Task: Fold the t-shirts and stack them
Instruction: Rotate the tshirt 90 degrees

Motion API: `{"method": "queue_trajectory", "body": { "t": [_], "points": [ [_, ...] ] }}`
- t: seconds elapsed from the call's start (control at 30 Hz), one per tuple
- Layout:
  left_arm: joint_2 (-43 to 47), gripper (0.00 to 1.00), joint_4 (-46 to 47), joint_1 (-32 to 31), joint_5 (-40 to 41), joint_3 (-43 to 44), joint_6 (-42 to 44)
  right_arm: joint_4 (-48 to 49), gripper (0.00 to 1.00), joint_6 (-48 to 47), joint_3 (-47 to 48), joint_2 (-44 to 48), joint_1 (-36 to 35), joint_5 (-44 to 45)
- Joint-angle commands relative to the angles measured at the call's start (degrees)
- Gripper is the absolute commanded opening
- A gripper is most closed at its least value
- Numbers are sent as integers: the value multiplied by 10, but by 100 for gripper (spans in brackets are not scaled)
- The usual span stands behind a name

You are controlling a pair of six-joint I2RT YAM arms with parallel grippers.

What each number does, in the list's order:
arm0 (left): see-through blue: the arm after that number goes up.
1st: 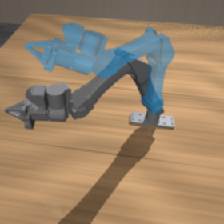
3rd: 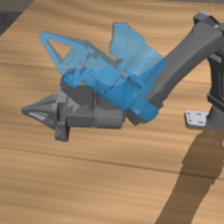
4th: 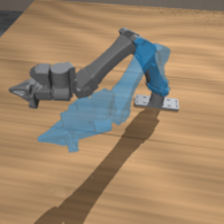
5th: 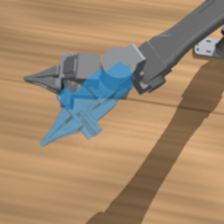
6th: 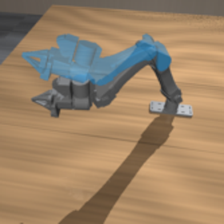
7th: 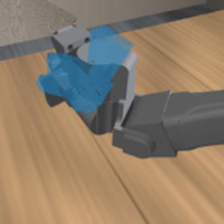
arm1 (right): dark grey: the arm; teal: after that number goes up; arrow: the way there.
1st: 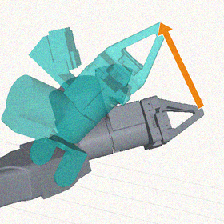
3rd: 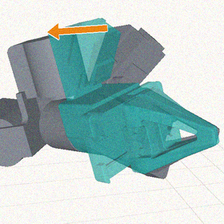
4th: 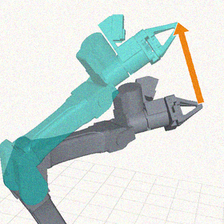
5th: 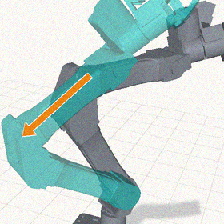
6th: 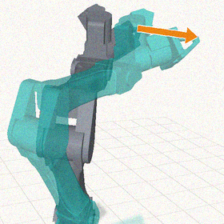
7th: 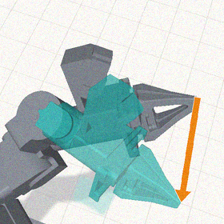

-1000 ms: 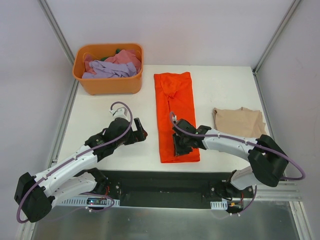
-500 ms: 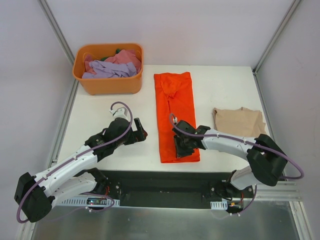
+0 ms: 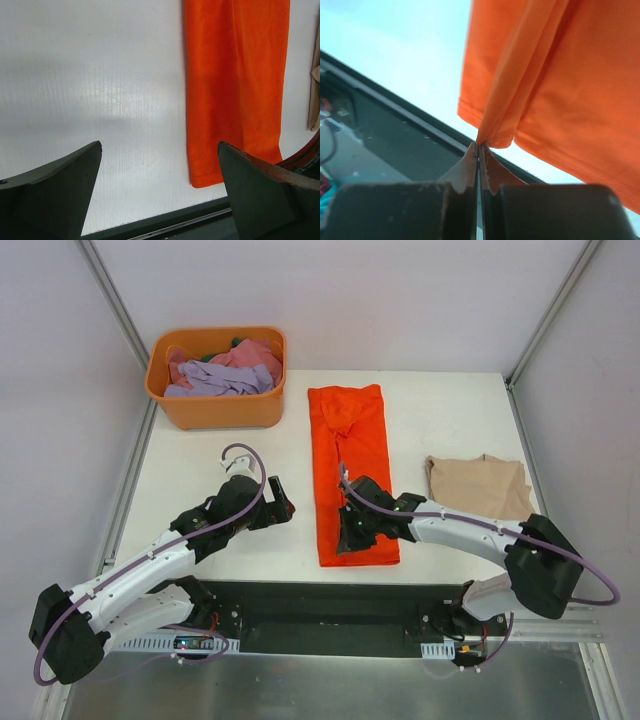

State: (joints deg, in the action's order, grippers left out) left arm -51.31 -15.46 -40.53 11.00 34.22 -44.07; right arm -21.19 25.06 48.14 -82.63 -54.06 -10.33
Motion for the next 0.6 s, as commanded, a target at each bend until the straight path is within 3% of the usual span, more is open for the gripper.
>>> {"method": "queue_trajectory", "body": {
  "t": [0.0,0.17,0.33,0.57],
  "points": [
    [5,99,1,-2,-1,-6,9,90,0,55,-15,53,-3,-52],
    [5,99,1,-2,-5,-6,8,127,0,84,-37,82,-3,-56],
    [15,99,-4,-2,-5,-2,19,191,0,157,-140,95,6,-46],
    [5,99,-4,-2,-58,-2,29,194,6,183,-207,120,16,29]
  ]
}}
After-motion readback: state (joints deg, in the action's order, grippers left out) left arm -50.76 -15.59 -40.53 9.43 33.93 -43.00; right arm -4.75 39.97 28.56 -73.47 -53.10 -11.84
